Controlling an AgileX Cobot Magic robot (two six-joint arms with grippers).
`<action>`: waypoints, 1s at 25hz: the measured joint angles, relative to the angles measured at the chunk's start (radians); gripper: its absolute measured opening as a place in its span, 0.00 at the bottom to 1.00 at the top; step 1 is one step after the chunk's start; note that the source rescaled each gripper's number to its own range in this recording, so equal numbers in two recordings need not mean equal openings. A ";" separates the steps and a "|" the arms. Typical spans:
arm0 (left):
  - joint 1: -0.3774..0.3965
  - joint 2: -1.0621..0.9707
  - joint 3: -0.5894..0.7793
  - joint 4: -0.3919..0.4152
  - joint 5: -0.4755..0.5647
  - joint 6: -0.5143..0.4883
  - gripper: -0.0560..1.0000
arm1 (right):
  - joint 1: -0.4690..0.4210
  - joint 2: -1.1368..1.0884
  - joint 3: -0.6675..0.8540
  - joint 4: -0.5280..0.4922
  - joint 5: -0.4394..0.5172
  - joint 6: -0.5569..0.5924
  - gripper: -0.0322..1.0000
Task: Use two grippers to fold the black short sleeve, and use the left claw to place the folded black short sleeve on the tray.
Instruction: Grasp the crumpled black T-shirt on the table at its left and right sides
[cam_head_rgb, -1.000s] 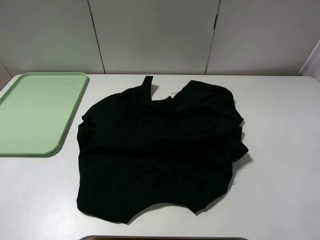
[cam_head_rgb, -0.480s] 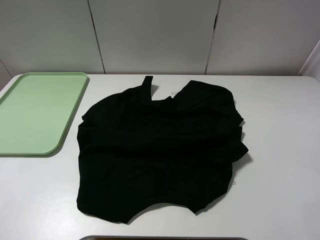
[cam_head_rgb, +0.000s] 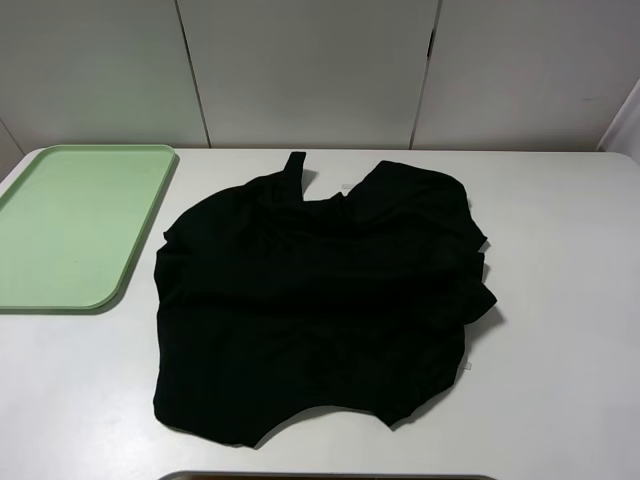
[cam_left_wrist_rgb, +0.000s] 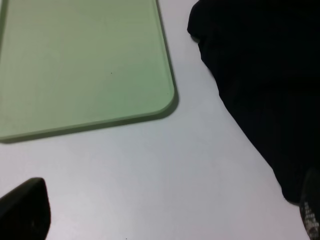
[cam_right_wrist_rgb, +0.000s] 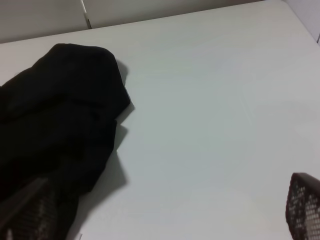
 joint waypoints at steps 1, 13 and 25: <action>0.000 0.000 0.000 0.000 0.000 0.000 1.00 | 0.000 0.008 0.000 0.000 0.000 0.000 1.00; 0.000 0.383 -0.255 0.000 0.021 0.026 1.00 | 0.000 0.422 -0.205 0.052 -0.002 -0.146 1.00; -0.406 0.885 -0.456 0.207 0.077 0.162 0.99 | 0.256 0.856 -0.349 0.085 -0.128 -0.380 1.00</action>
